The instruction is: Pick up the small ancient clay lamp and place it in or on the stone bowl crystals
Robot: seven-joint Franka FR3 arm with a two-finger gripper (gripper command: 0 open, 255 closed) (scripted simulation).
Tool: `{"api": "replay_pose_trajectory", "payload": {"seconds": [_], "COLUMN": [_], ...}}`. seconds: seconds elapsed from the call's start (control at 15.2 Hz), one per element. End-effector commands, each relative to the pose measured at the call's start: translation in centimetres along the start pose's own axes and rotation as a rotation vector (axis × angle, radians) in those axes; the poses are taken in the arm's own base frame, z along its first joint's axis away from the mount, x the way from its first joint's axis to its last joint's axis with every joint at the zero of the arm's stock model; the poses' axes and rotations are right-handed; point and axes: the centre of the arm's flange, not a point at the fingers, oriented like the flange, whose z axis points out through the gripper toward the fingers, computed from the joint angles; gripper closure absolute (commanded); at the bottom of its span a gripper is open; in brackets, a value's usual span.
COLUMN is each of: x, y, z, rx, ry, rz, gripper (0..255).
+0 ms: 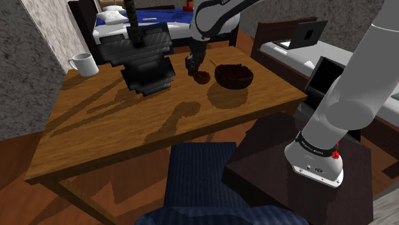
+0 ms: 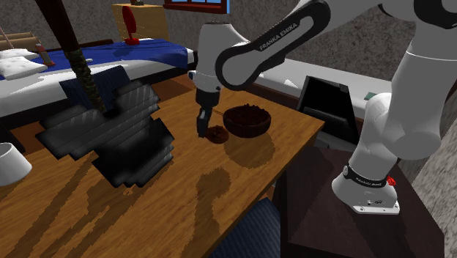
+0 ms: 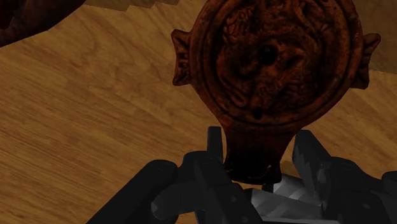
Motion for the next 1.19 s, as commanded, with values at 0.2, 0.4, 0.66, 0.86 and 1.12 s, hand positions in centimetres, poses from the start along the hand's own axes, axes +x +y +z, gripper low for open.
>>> {"api": "replay_pose_trajectory", "payload": {"seconds": [0.2,0.4,0.66,0.86,1.12], "x": [0.4,0.7,1.1,1.3,0.8], "y": [-0.2,-0.3,-0.4,-0.6,0.4], "z": [-2.8,-4.3,-6.4,-8.0,-9.4], "rx": [0.0,0.0,0.0,0.0,0.0], "ry": [0.0,0.0,0.0,0.0,0.0], "rz": [0.0,0.0,0.0,0.0,0.0], "gripper": [255,255,255,255,255]}}
